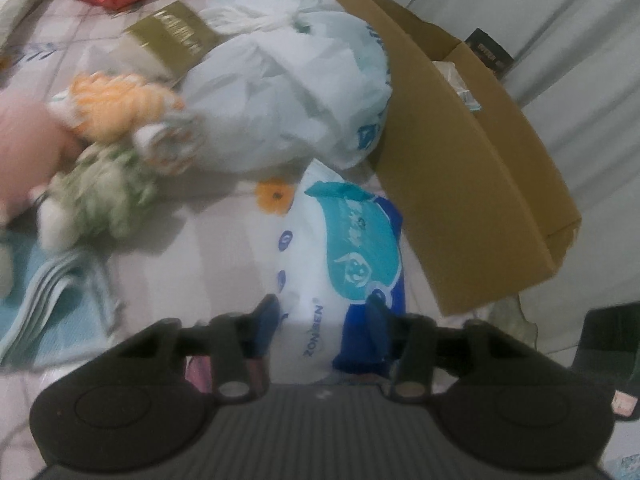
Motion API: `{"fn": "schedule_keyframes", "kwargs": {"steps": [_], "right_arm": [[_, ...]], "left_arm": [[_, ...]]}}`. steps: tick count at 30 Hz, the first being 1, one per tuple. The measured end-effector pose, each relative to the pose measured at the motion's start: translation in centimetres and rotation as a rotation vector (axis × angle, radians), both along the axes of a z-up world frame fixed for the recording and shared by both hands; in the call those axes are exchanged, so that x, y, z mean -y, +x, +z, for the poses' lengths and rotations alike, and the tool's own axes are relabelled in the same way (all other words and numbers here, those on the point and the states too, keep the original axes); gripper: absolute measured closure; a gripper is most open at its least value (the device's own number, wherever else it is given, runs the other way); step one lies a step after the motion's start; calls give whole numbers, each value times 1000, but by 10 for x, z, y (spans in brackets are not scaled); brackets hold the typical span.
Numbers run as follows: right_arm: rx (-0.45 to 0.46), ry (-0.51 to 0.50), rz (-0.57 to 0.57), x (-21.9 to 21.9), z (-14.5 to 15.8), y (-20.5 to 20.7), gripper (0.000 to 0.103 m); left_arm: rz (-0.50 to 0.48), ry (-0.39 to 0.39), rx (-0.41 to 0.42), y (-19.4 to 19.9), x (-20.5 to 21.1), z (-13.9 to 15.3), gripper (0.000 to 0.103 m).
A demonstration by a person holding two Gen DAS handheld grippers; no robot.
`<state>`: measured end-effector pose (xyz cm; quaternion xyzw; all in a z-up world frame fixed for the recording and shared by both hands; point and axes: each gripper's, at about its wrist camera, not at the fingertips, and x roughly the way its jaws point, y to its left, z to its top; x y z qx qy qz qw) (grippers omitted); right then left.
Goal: Organize soft objects
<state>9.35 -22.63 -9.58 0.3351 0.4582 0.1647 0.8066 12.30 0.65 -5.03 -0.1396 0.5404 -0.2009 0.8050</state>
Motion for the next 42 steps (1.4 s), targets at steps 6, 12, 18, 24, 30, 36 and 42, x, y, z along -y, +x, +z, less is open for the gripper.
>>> {"fn": "schedule_keyframes", "kwargs": {"steps": [6,12,18,24,30,36,42], "right_arm": [[16,-12,130,-19,5,-1,65],[67,-63,146,-21,23,-1,62],[67,-101,85,-14,26,5,60],[9,-84,73,-20,8,18,60],[-39,-16,60,-16,-3,23,65],[-54,-10,39,-16,-1,23,66],[-78,13,-6,-10,-6,24,64]], "left_arm": [[13,3,-6,-27,-23,4,56],[37,0,50,-33,-36,13,52],[-25,19,59,-20,-23,8,44],[-41,51,57,-11,-11,-2,45],[-36,29,61,-12,-13,-2,57],[-21,10,60,-12,-19,-3,55],[-68,24,76,-12,-12,-9,43]]}}
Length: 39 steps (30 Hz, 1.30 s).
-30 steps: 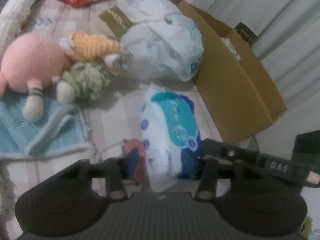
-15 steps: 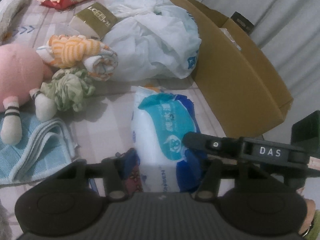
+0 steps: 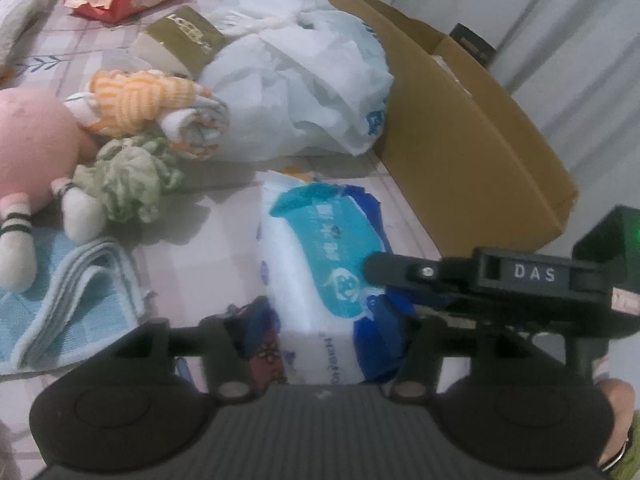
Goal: Organize soft objects
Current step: 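Carry the wipes pack with the right gripper over the cardboard box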
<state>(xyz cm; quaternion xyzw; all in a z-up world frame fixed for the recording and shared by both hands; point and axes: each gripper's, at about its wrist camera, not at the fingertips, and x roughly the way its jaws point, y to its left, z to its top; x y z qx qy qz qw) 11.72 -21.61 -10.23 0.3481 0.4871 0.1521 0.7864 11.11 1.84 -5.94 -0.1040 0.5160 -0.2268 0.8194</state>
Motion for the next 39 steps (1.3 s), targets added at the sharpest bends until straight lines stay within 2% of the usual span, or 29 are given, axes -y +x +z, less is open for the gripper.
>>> {"fn": "schedule_keyframes", "kwargs": {"steps": [5,11,15,21,28,34,39], "right_arm": [[-37,80,1,-2,-11,5,63],[-31,52,16,-11,-1,3,65],[5,35,36,-19,18,-2,65],[112,36,76,-32,67,-1,66],[239,47,123,-25,136,22,65],[288,43,113,12,182,53,65],[272,29,70,71,203,88,65]], "left_arm": [[1,0,16,-2,2,3,55],[21,4,33,-12,-3,14,56],[40,2,79,-22,-10,37,56],[73,15,208,-35,-16,91,57],[91,8,318,-19,-2,148,57],[37,3,366,20,48,184,57],[-38,-14,332,67,106,189,56]]}}
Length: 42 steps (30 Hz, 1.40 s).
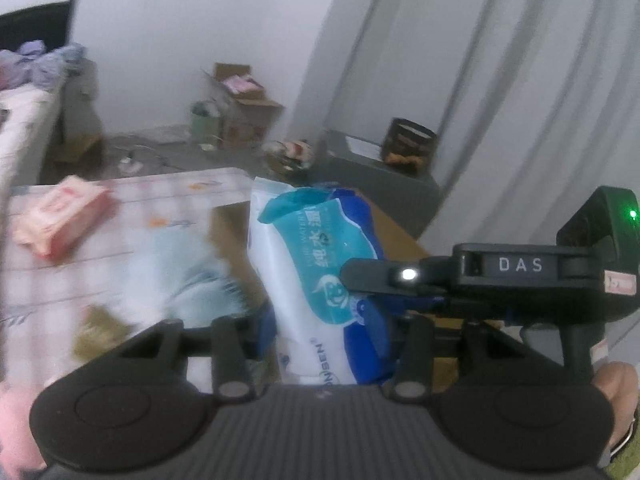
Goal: Organize soft objects
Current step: 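Carry the wipes pack with the right gripper over the cardboard box, then lower the wipes pack into the box and open the right gripper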
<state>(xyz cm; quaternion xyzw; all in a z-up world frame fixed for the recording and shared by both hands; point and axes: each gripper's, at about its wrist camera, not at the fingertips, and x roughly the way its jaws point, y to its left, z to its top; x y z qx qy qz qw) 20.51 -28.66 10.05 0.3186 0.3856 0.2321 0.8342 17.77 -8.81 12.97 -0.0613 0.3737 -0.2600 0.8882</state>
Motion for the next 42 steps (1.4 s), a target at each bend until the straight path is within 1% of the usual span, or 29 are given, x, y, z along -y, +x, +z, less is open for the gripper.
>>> {"fn": "schedule_keyframes", "kwargs": {"steps": [3,5,8,12,15,17,21,22,24,27,29,31,37,39,42], "right_arm": [[-31,-22,-14,37,-3,21,63],[-67,-35,-14,59,-12,35,62],[-150,-24,-13,91,-39,58,61],[-245,11,6,117,-84,80,61],[-303,25,37,122,-116,96,61],[-354,15,58,117,-137,105,60],[-482,-86,75,109,-179,123,61],[-500,-109,76,107,-187,125,61],[-508,-132,91,102,-193,128,61],[-493,-146,103,95,-190,130,62],[-495,-141,91,90,-191,129,63],[-512,-127,58,88,-193,131,63],[-562,-57,-109,94,-197,120,66],[-557,-55,-155,93,-196,117,67],[-552,-53,-204,88,-196,115,67]], "left_arm": [[-37,25,-34,24,37,-15,55],[-60,51,-62,38,60,-30,54],[-83,86,-115,55,82,-55,54],[-105,136,-195,76,100,-86,52],[-106,183,-240,82,102,-104,51],[-100,187,-263,84,98,-112,49],[-106,158,-257,82,91,-110,48],[-108,154,-250,80,89,-109,46],[-111,145,-236,76,85,-101,46],[-113,130,-218,71,79,-92,46],[-107,116,-203,66,72,-85,46],[-97,104,-188,61,63,-79,46],[-32,72,-160,53,29,-68,45],[-4,69,-157,50,17,-67,45],[38,67,-153,43,-4,-68,44]]}}
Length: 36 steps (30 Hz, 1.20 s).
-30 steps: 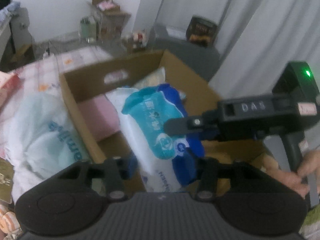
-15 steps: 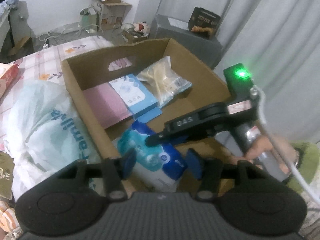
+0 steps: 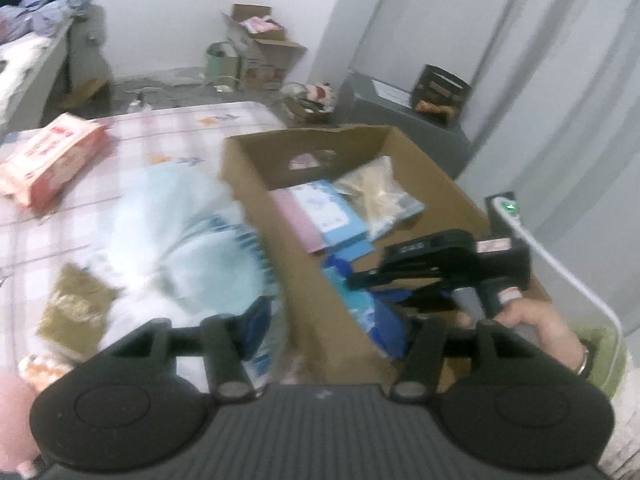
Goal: Organize soft objects
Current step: 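Lower the wipes pack into the box and open the right gripper, then move the right gripper to the light blue towel under the plush pig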
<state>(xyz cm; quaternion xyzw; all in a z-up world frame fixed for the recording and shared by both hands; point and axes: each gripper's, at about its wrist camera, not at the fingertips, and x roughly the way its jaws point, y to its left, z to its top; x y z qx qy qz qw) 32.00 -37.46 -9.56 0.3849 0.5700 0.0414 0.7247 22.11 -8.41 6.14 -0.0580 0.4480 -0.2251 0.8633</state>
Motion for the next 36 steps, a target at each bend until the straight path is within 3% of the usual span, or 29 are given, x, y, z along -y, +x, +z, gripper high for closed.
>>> {"fn": "schedule_keyframes", "kwargs": {"steps": [5,12,14,17,21,23,31,36], "right_arm": [[20,-20,-25,-3,5,-2,65],[134,-32,34,5,56,-30,60],[129,-75,79,2,64,-39,50],[47,-151,139,-5,60,-41,39],[-93,-160,199,-17,37,-34,31],[-111,-166,203,-23,33,-32,30],[-72,-181,104,-33,36,-32,31],[-4,-210,81,-34,50,-38,31]], "left_arm": [[84,9,25,-21,-48,0,39],[260,37,71,-70,-137,-1,29],[308,58,75,-85,-159,-4,27],[368,89,62,-106,-184,-15,26],[415,91,47,-133,-205,-31,26],[436,99,52,-144,-212,-38,26],[444,86,36,-169,-226,-62,26],[439,84,77,-176,-232,-62,26]]}}
